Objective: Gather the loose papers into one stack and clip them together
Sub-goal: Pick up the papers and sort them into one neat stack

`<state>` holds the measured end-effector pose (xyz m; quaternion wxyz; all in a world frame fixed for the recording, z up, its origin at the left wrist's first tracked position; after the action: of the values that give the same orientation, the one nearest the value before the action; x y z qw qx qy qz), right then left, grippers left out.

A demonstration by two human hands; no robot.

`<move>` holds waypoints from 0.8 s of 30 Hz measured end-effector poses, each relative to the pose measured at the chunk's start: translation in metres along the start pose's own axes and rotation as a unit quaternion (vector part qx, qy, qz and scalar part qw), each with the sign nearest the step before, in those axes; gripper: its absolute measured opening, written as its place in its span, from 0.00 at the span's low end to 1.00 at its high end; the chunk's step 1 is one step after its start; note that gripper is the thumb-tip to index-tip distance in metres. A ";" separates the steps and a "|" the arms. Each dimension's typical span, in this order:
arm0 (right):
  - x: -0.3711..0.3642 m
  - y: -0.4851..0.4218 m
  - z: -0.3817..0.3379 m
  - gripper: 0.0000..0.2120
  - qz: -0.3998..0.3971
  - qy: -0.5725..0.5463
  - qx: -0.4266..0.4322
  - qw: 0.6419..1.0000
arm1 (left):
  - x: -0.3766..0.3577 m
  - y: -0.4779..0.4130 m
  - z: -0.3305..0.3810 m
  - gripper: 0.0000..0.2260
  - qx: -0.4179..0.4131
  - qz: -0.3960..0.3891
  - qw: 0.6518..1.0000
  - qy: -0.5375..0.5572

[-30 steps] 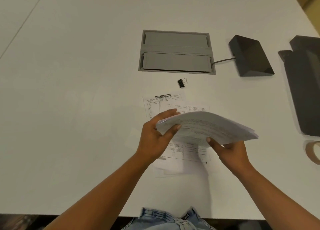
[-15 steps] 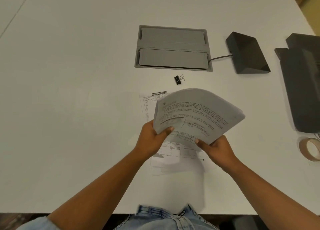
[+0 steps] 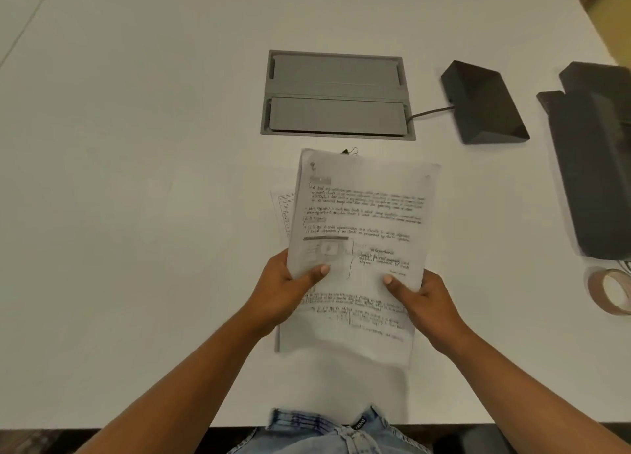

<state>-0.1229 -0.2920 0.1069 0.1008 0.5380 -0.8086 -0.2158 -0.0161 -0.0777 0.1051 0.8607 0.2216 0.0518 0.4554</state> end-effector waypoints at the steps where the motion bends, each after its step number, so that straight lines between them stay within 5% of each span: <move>1: -0.002 0.000 0.000 0.13 0.000 -0.005 -0.007 1.000 | -0.001 0.003 -0.002 0.13 0.011 -0.002 1.000 -0.002; 7: -0.008 -0.001 0.000 0.12 -0.041 -0.004 -0.064 0.997 | 0.016 0.021 -0.018 0.12 0.068 0.042 0.996 0.041; 10: 0.005 -0.012 0.006 0.10 0.034 0.026 -0.071 0.997 | 0.033 0.027 -0.023 0.12 0.074 0.039 0.994 0.065; 13: 0.023 -0.023 0.022 0.19 0.155 0.159 -0.071 0.972 | 0.051 0.032 -0.029 0.21 0.064 0.063 0.992 0.088; 17: 0.035 -0.026 0.050 0.34 0.202 0.353 -0.114 0.907 | 0.072 0.042 -0.035 0.38 0.065 0.106 0.988 0.092; 21: 0.026 -0.028 0.064 0.42 0.206 0.423 -0.149 0.870 | 0.086 0.055 -0.040 0.41 0.078 0.116 0.985 0.096; 24: 0.022 -0.029 0.066 0.43 0.208 0.401 -0.144 0.880 | 0.088 0.062 -0.042 0.40 0.071 0.126 0.984 0.100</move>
<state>-0.1339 -0.3062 0.0330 0.5355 0.3773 -0.7523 -0.0703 -0.0245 0.0378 0.1041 0.7689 0.2400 0.1413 0.5755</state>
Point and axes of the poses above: each hand's wrist, its own y-axis away from the middle knuckle, its own x-axis out of the back of the hand, z = x × y, the point moved 1 cm from there along -y, towards the middle knuckle, and after that the axes turned 12 degrees about -y, right-handed, at the moved point
